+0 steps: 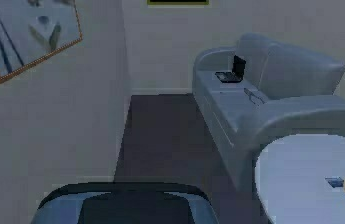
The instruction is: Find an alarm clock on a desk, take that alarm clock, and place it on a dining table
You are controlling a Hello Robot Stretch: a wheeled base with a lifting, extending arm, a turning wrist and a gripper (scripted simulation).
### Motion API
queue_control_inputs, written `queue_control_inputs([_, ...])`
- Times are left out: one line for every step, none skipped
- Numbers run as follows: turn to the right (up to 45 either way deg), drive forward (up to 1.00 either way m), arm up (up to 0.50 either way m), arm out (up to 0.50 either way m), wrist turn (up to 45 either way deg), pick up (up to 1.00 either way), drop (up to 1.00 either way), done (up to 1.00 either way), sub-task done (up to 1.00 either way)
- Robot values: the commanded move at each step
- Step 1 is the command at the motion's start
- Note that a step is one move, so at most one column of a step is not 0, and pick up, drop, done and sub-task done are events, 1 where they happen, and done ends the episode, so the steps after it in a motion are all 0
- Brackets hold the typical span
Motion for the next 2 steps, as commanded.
queue_control_inputs([0.0,0.75,0.0,0.0,0.0,0.0,0.0,0.0,0.0])
queue_control_inputs([0.0,0.0,0.0,0.48,0.0,0.0,0.0,0.0,0.0])
